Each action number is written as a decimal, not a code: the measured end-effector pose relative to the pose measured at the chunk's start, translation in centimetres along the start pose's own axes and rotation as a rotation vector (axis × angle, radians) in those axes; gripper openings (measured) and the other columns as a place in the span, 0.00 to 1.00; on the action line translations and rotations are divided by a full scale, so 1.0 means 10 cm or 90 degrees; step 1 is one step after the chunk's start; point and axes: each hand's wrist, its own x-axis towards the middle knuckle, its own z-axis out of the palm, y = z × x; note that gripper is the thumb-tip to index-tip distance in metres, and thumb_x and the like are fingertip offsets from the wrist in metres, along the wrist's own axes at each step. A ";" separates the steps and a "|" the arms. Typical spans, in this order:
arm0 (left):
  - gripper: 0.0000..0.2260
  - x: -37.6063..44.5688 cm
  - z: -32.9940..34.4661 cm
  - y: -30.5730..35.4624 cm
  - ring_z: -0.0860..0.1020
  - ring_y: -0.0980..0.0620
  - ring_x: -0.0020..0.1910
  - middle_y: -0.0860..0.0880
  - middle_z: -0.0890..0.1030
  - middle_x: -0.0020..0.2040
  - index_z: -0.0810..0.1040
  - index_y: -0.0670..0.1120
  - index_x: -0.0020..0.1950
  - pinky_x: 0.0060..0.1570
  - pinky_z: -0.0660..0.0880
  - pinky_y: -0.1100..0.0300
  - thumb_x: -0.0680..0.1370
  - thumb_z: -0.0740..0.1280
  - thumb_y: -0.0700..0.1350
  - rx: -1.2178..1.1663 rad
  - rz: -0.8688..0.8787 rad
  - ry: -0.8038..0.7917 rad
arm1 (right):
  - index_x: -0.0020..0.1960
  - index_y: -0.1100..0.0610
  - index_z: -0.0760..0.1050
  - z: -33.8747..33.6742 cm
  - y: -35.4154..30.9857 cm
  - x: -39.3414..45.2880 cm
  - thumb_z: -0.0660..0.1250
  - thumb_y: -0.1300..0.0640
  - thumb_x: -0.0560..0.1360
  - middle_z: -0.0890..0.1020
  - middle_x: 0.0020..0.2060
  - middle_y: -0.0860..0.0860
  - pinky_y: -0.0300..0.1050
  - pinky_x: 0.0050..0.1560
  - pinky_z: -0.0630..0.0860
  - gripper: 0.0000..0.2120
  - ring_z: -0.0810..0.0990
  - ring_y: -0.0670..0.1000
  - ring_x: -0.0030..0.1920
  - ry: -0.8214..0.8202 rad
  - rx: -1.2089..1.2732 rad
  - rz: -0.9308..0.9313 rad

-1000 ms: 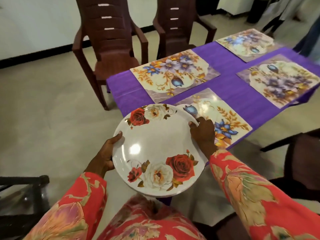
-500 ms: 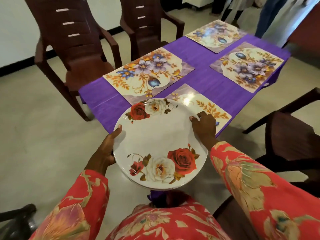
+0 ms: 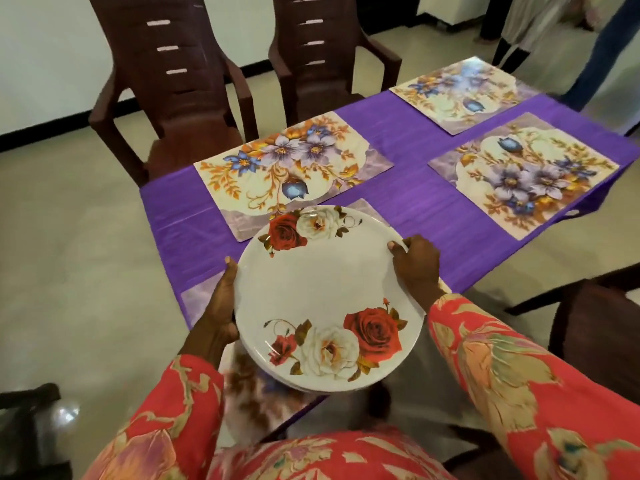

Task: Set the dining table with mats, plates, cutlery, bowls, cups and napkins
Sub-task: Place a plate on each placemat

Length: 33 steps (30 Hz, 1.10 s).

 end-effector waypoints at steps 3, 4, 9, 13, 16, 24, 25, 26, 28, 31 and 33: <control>0.27 0.16 0.33 -0.17 0.84 0.47 0.38 0.46 0.85 0.42 0.82 0.48 0.49 0.33 0.81 0.53 0.78 0.50 0.64 -0.011 0.027 0.045 | 0.54 0.67 0.74 -0.18 0.13 0.36 0.64 0.52 0.77 0.78 0.54 0.65 0.50 0.52 0.66 0.17 0.74 0.64 0.57 -0.021 -0.014 -0.035; 0.25 0.22 0.42 -0.23 0.84 0.47 0.37 0.46 0.85 0.40 0.80 0.48 0.51 0.33 0.80 0.54 0.79 0.50 0.63 -0.016 0.040 0.056 | 0.55 0.67 0.74 -0.25 0.18 0.46 0.64 0.52 0.77 0.78 0.54 0.65 0.50 0.52 0.66 0.17 0.74 0.63 0.57 -0.027 -0.018 -0.042; 0.23 0.35 0.91 -0.48 0.83 0.46 0.39 0.45 0.84 0.44 0.82 0.48 0.54 0.41 0.78 0.51 0.75 0.58 0.62 -0.058 0.048 0.076 | 0.55 0.67 0.74 -0.58 0.37 0.89 0.63 0.52 0.77 0.78 0.54 0.64 0.49 0.52 0.68 0.18 0.74 0.63 0.57 -0.053 -0.029 -0.078; 0.28 0.45 1.15 -0.61 0.81 0.45 0.45 0.45 0.85 0.44 0.76 0.49 0.61 0.46 0.74 0.50 0.77 0.53 0.67 -0.061 0.028 0.094 | 0.56 0.67 0.73 -0.75 0.51 1.14 0.63 0.52 0.78 0.78 0.55 0.65 0.49 0.53 0.66 0.17 0.73 0.63 0.59 -0.068 -0.023 -0.080; 0.28 0.50 1.32 -0.65 0.82 0.44 0.43 0.45 0.85 0.42 0.76 0.49 0.58 0.42 0.75 0.51 0.76 0.51 0.68 -0.044 0.026 0.109 | 0.56 0.67 0.73 -0.85 0.60 1.27 0.62 0.53 0.78 0.78 0.55 0.65 0.49 0.54 0.65 0.17 0.73 0.64 0.59 -0.072 -0.009 -0.085; 0.24 0.72 1.48 -0.69 0.84 0.47 0.37 0.45 0.85 0.42 0.77 0.48 0.56 0.31 0.80 0.53 0.76 0.55 0.65 -0.032 0.036 0.095 | 0.62 0.65 0.70 -1.01 0.75 1.48 0.59 0.52 0.79 0.75 0.59 0.66 0.50 0.57 0.67 0.18 0.71 0.65 0.61 -0.067 0.001 -0.044; 0.24 0.76 1.48 -0.70 0.84 0.47 0.38 0.45 0.85 0.42 0.77 0.48 0.57 0.32 0.80 0.53 0.76 0.56 0.65 -0.038 0.036 0.087 | 0.62 0.65 0.70 -1.02 0.77 1.51 0.59 0.52 0.79 0.75 0.59 0.66 0.50 0.57 0.68 0.18 0.72 0.65 0.61 -0.067 0.002 -0.041; 0.24 0.79 1.51 -0.70 0.84 0.46 0.38 0.45 0.85 0.43 0.77 0.48 0.57 0.32 0.80 0.53 0.77 0.56 0.65 -0.044 0.037 0.072 | 0.62 0.65 0.70 -1.04 0.78 1.55 0.60 0.52 0.79 0.76 0.59 0.66 0.50 0.56 0.68 0.18 0.72 0.65 0.60 -0.066 0.005 -0.041; 0.21 0.82 1.57 -0.68 0.84 0.47 0.38 0.45 0.85 0.43 0.78 0.48 0.57 0.32 0.80 0.53 0.78 0.57 0.62 -0.053 0.042 0.048 | 0.62 0.65 0.70 -1.06 0.78 1.64 0.60 0.53 0.79 0.77 0.58 0.65 0.50 0.55 0.69 0.18 0.74 0.65 0.59 -0.062 0.007 -0.053; 0.19 0.88 1.63 -0.63 0.84 0.47 0.38 0.46 0.85 0.44 0.78 0.48 0.58 0.35 0.81 0.52 0.78 0.59 0.60 -0.051 0.057 0.038 | 0.61 0.65 0.70 -1.10 0.76 1.76 0.60 0.53 0.79 0.77 0.57 0.65 0.49 0.54 0.69 0.17 0.74 0.65 0.59 -0.057 0.001 -0.064; 0.22 0.92 1.65 -0.60 0.83 0.45 0.41 0.44 0.84 0.48 0.76 0.48 0.63 0.38 0.81 0.50 0.78 0.58 0.61 -0.052 0.053 0.031 | 0.60 0.66 0.70 -1.10 0.73 1.84 0.60 0.54 0.79 0.78 0.56 0.65 0.50 0.53 0.68 0.17 0.74 0.64 0.58 -0.051 0.002 -0.075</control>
